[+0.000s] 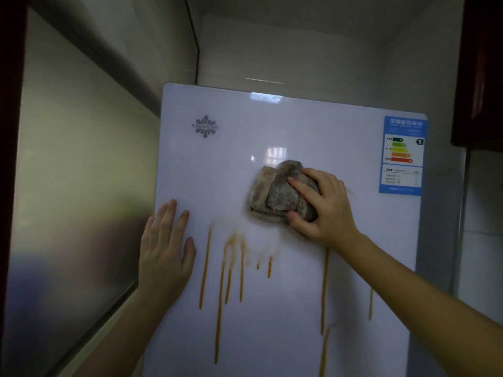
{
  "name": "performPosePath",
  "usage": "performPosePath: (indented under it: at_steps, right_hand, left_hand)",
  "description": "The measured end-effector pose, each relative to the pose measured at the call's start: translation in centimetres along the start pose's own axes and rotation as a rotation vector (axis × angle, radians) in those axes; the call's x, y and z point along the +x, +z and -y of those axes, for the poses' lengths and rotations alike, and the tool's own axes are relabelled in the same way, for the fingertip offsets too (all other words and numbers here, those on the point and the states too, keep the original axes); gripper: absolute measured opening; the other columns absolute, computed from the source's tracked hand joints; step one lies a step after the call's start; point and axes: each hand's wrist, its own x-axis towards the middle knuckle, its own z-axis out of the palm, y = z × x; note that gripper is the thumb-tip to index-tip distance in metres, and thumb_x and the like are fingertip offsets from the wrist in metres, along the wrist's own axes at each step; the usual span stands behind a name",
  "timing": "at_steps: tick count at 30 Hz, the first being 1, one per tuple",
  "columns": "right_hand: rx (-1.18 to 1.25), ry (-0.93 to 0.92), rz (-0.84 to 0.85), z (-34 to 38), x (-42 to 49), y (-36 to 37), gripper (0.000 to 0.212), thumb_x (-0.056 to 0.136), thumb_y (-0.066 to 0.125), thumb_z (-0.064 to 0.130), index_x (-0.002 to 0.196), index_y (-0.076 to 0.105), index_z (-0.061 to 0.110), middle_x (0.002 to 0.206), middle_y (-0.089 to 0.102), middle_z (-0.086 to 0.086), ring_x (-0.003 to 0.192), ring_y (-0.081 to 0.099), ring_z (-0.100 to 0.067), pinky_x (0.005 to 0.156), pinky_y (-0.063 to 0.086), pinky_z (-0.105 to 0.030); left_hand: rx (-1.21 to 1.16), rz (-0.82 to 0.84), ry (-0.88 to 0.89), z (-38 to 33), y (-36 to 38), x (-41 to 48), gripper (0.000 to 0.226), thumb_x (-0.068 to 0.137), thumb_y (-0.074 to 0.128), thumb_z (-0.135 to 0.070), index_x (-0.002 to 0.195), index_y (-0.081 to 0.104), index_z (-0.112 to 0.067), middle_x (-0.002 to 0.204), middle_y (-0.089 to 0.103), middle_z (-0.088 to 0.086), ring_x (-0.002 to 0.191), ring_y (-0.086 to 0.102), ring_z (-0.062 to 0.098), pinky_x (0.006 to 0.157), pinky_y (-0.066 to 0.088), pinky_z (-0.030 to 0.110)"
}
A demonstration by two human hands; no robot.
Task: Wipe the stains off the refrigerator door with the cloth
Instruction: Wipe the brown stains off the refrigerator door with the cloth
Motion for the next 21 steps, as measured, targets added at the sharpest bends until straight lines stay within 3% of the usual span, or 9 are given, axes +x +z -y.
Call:
performPosePath:
  at_steps: [5,11,17,21]
  right_hand:
    - [0.009,-0.028,0.035,-0.5,-0.1,-0.3,0.06,0.085,0.061,0.04,0.138,0.061,0.012,0.141,0.054,-0.018,0.125,0.051,-0.033,0.099,0.036,-0.037]
    - [-0.016,-0.054,0.058,-1.1,-0.4,0.0,0.058,0.088,0.065,0.042,0.138,0.056,0.014,0.145,0.052,-0.017,0.126,0.052,-0.034,0.1,0.039,-0.042]
    - [-0.016,-0.047,0.044,-1.2,-0.6,-0.3,0.056,0.087,0.07,0.04,0.136,0.063,0.012,0.145,0.054,-0.015,0.126,0.054,-0.034,0.101,0.039,-0.04]
    - [-0.027,0.038,-0.01,-2.4,-0.9,-1.0,0.056,0.087,0.068,0.04,0.135,0.064,0.012,0.141,0.056,-0.016,0.124,0.054,-0.034,0.1,0.04,-0.04]
  left_hand:
    - [0.005,-0.01,0.009,0.1,0.1,0.0,0.055,0.096,0.044,-0.025,0.147,0.045,-0.005,0.16,0.034,0.016,0.151,0.029,0.033,0.125,0.022,0.049]
    - [0.016,0.016,-0.007,-0.2,-0.1,0.1,0.055,0.096,0.044,-0.025,0.147,0.044,-0.005,0.16,0.033,0.017,0.151,0.029,0.033,0.124,0.021,0.049]
    - [0.036,0.076,-0.048,-1.2,-1.0,0.6,0.058,0.094,0.045,-0.032,0.145,0.043,-0.006,0.161,0.029,0.018,0.15,0.026,0.035,0.124,0.021,0.052]
    - [0.063,0.084,0.049,-2.8,-1.3,2.3,0.056,0.095,0.045,-0.033,0.146,0.045,-0.009,0.161,0.03,0.018,0.15,0.027,0.036,0.123,0.021,0.054]
